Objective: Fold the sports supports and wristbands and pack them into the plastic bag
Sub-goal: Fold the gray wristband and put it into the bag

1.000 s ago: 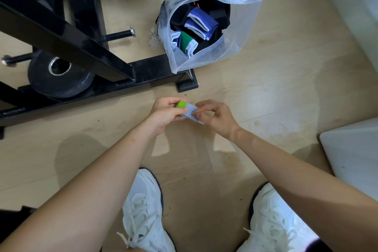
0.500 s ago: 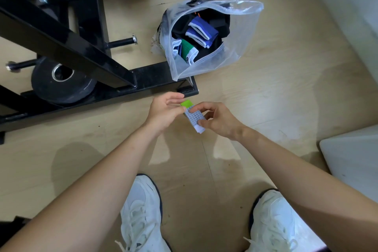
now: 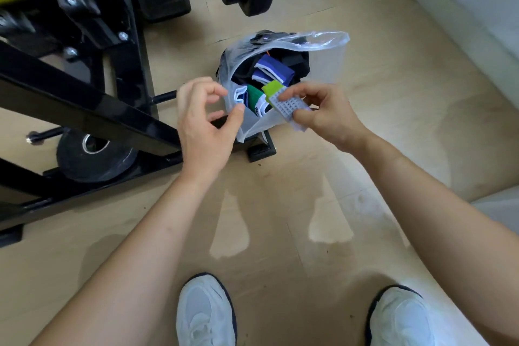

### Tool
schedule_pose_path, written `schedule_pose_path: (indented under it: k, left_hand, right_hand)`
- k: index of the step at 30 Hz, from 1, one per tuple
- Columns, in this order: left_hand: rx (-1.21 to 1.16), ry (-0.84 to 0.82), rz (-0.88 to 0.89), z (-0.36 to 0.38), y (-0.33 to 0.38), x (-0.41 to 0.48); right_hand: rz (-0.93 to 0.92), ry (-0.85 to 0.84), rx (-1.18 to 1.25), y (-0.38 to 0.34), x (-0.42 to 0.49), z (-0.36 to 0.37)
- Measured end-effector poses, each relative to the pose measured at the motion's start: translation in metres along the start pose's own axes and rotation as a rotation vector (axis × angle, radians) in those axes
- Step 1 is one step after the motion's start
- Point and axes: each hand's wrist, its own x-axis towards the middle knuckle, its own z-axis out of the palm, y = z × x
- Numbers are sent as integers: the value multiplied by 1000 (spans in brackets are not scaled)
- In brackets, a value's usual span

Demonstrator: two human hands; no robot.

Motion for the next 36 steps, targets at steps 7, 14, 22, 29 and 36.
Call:
schedule_pose_path:
  k: [7,14,22,29,36]
  left_hand:
    - [108,-139,22,3,-8,17]
    - [54,-135,32,-2,-9,36]
    - [6,-102,-28,-13,-15,41]
    - [-47,-117,-79,-9,-11,34]
    - [-48,-129,4,2,-6,22]
  right_hand:
    - [-172,-157,-574,7,69,15]
    - [-324,-271,-752,34,133,63]
    - [-312,-709,-1298,51,174,89]
    - [-176,-641,-1051,24,150,74]
    - [-477,-121,-810,12,55,12]
